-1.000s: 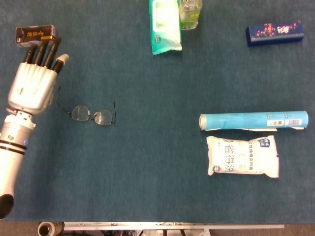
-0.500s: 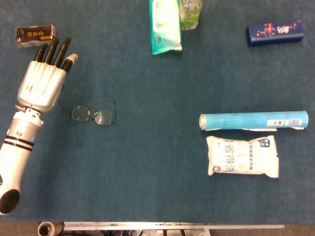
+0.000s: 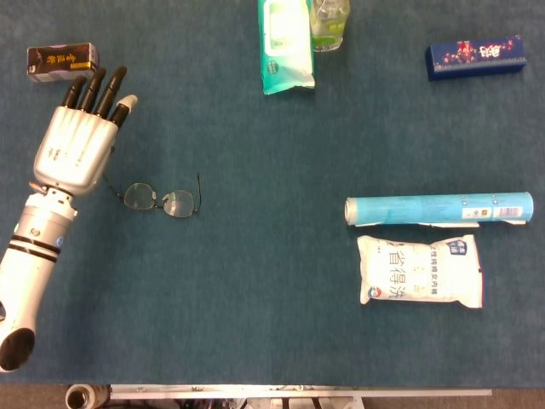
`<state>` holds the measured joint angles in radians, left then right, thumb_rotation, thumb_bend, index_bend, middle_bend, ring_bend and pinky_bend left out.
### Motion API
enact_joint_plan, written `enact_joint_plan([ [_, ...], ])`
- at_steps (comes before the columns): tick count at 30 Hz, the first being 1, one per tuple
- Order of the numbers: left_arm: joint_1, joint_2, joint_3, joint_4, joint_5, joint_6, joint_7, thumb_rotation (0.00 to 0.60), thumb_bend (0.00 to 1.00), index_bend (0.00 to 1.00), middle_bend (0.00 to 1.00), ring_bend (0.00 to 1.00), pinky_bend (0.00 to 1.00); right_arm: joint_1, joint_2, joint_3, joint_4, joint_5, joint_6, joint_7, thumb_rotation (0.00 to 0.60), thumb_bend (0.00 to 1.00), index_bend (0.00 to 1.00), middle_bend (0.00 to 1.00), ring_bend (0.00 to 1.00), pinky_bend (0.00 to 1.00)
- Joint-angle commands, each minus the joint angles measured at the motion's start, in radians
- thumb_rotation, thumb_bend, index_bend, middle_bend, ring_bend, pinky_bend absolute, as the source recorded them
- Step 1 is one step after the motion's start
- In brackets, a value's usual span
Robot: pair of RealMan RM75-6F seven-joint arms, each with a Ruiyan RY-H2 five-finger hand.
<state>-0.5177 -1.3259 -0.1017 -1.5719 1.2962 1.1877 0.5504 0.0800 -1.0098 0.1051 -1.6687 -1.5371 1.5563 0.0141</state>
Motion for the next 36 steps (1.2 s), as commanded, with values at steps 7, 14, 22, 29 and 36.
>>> enact_joint_plan([
  [7, 0.005, 0.003, 0.022, -0.014, 0.029, -0.01, -0.041, 0.6, 0.14, 0.19, 0.0, 0.0, 0.12, 0.0, -0.001, 0.0, 0.0, 0.001, -0.002, -0.002, 0.6, 0.32, 0.39, 0.37, 0.22, 0.37],
  [14, 0.007, -0.001, 0.038, -0.029, 0.046, -0.017, -0.05, 0.6, 0.14, 0.19, 0.0, 0.0, 0.12, 0.001, -0.001, -0.001, 0.0, 0.001, -0.004, -0.003, 0.6, 0.32, 0.39, 0.37, 0.22, 0.37],
  [22, 0.01, -0.011, 0.052, -0.028, 0.056, -0.027, -0.055, 0.6, 0.14, 0.19, 0.0, 0.0, 0.12, -0.001, 0.0, 0.0, -0.001, 0.001, 0.0, -0.001, 0.6, 0.32, 0.39, 0.37, 0.22, 0.37],
  [29, 0.013, -0.02, 0.064, -0.027, 0.064, -0.034, -0.056, 0.6, 0.14, 0.19, 0.0, 0.0, 0.12, -0.001, 0.002, 0.001, -0.002, 0.002, 0.0, 0.001, 0.6, 0.32, 0.39, 0.37, 0.22, 0.37],
  [36, 0.014, -0.03, 0.075, -0.022, 0.066, -0.048, -0.055, 0.6, 0.14, 0.19, 0.0, 0.0, 0.12, -0.002, 0.002, 0.002, -0.002, 0.003, 0.001, 0.002, 0.6, 0.32, 0.39, 0.37, 0.22, 0.37],
])
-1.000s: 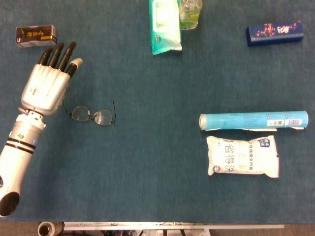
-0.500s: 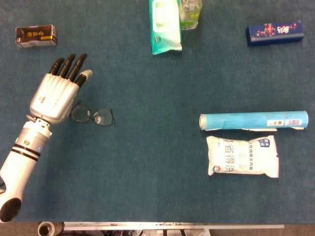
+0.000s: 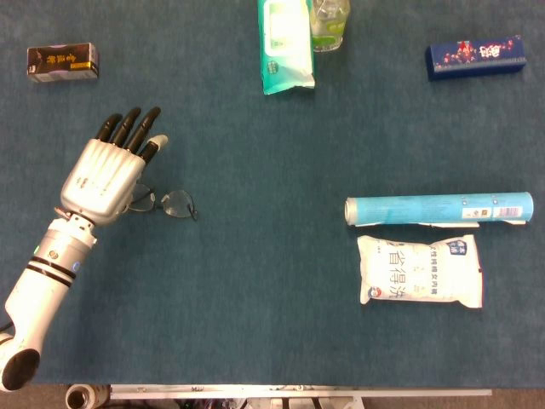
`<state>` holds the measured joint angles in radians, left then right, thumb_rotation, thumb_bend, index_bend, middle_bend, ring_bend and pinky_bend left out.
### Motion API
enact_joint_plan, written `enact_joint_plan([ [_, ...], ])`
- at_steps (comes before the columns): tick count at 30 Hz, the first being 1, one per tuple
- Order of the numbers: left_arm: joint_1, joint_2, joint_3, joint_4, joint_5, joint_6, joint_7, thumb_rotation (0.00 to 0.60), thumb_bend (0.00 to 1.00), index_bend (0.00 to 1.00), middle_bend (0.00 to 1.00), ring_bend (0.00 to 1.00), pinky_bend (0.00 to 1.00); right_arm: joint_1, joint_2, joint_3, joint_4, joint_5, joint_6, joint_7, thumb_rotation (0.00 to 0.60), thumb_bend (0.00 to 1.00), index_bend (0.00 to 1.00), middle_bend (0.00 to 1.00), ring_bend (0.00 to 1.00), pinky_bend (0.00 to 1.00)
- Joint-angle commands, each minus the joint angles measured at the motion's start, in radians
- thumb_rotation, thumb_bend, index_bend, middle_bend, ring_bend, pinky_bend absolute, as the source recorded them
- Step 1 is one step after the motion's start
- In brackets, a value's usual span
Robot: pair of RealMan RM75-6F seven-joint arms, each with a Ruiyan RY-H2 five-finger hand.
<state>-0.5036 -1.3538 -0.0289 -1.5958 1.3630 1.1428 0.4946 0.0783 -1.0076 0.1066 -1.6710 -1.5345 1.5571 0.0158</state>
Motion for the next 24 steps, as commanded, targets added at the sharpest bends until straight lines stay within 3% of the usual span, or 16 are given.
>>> enact_joint_plan([
  [1, -0.001, -0.003, 0.003, 0.002, 0.0, -0.005, 0.001, 0.6, 0.14, 0.19, 0.0, 0.0, 0.12, 0.0, 0.0, 0.0, 0.0, 0.0, 0.0, 0.001, 0.6, 0.32, 0.39, 0.37, 0.22, 0.37],
  [24, -0.014, -0.071, 0.016, 0.056, -0.003, -0.054, -0.009, 0.6, 0.14, 0.19, 0.0, 0.0, 0.12, -0.007, 0.011, 0.004, -0.006, -0.005, 0.016, 0.018, 0.6, 0.32, 0.39, 0.37, 0.22, 0.37],
])
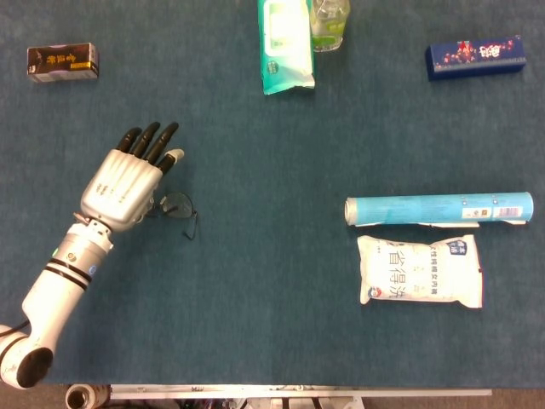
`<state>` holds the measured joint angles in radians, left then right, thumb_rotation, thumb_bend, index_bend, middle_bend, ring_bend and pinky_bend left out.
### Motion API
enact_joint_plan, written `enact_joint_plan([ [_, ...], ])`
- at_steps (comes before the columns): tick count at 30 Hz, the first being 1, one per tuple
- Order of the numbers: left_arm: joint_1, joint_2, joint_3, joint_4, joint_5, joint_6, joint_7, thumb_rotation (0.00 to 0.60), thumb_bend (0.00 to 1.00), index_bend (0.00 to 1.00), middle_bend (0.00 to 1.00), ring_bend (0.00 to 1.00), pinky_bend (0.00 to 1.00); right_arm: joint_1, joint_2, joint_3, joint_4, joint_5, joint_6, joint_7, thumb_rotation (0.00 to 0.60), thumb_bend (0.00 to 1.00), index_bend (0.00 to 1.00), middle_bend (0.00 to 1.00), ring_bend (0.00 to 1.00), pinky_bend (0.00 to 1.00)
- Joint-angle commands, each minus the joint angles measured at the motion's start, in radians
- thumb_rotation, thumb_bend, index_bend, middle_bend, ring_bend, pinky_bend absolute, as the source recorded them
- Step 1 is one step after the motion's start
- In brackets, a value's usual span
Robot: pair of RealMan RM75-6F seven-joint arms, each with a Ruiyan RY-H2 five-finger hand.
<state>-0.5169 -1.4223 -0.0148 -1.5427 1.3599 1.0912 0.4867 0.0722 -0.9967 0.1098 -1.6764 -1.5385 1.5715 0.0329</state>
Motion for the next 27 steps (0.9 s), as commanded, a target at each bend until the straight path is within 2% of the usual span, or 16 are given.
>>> enact_joint_plan([
  [1, -0.001, -0.005, 0.002, 0.006, 0.001, -0.003, -0.002, 0.6, 0.14, 0.19, 0.0, 0.0, 0.12, -0.001, 0.001, 0.0, 0.0, -0.001, 0.002, 0.001, 0.6, 0.32, 0.39, 0.37, 0.22, 0.37],
  [15, 0.001, -0.028, 0.012, 0.036, 0.005, -0.015, -0.018, 0.6, 0.13, 0.19, 0.0, 0.0, 0.12, -0.003, 0.004, 0.001, -0.003, -0.003, 0.006, 0.005, 0.6, 0.32, 0.39, 0.37, 0.22, 0.37],
  [27, -0.008, -0.036, -0.001, 0.037, 0.0, -0.015, 0.0, 0.6, 0.13, 0.19, 0.0, 0.0, 0.12, -0.004, 0.006, 0.002, -0.003, -0.006, 0.009, 0.01, 0.6, 0.32, 0.39, 0.37, 0.22, 0.37],
])
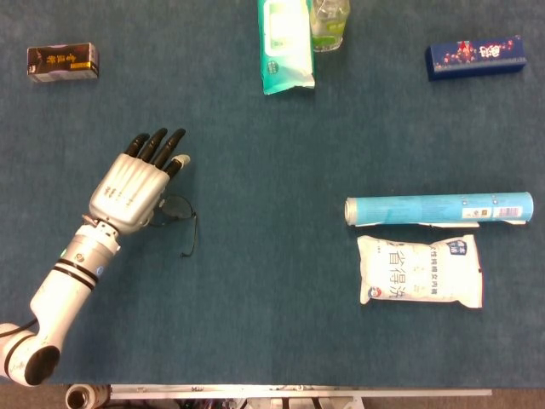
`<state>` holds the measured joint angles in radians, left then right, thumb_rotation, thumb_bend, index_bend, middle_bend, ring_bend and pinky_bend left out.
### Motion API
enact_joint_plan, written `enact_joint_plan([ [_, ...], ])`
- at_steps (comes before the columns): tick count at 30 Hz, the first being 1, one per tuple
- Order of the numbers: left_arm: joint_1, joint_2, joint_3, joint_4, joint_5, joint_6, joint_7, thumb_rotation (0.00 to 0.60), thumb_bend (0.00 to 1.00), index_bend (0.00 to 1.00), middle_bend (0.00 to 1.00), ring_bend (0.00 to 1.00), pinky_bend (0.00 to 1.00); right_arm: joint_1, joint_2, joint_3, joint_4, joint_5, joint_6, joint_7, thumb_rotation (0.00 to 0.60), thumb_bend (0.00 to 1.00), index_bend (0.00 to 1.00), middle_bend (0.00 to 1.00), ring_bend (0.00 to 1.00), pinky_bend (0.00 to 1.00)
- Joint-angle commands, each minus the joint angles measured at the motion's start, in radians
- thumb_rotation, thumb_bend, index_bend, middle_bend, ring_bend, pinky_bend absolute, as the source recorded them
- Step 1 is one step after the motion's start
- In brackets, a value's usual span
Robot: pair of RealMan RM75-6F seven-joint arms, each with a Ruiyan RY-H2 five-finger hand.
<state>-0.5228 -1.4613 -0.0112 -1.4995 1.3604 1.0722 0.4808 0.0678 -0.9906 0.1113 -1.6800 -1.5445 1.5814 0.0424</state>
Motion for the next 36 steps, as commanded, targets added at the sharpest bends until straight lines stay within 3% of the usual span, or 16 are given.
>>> enact_joint_plan([
  [1, -0.002, 0.004, -0.005, -0.009, -0.001, 0.004, 0.008, 0.6, 0.13, 0.19, 0.0, 0.0, 0.12, 0.001, 0.0, 0.0, 0.001, -0.001, -0.001, 0.0, 0.6, 0.32, 0.39, 0.37, 0.22, 0.37],
  [17, 0.0, 0.014, -0.02, -0.032, 0.007, 0.033, -0.002, 0.6, 0.14, 0.2, 0.0, 0.0, 0.12, 0.005, -0.005, -0.001, 0.003, -0.002, -0.008, -0.006, 0.6, 0.32, 0.39, 0.37, 0.22, 0.37],
  [36, 0.009, -0.015, -0.022, 0.028, 0.059, 0.08, -0.066, 0.6, 0.14, 0.21, 0.0, 0.0, 0.12, 0.007, -0.006, 0.0, 0.003, -0.001, -0.01, -0.007, 0.6, 0.32, 0.39, 0.37, 0.22, 0.37],
])
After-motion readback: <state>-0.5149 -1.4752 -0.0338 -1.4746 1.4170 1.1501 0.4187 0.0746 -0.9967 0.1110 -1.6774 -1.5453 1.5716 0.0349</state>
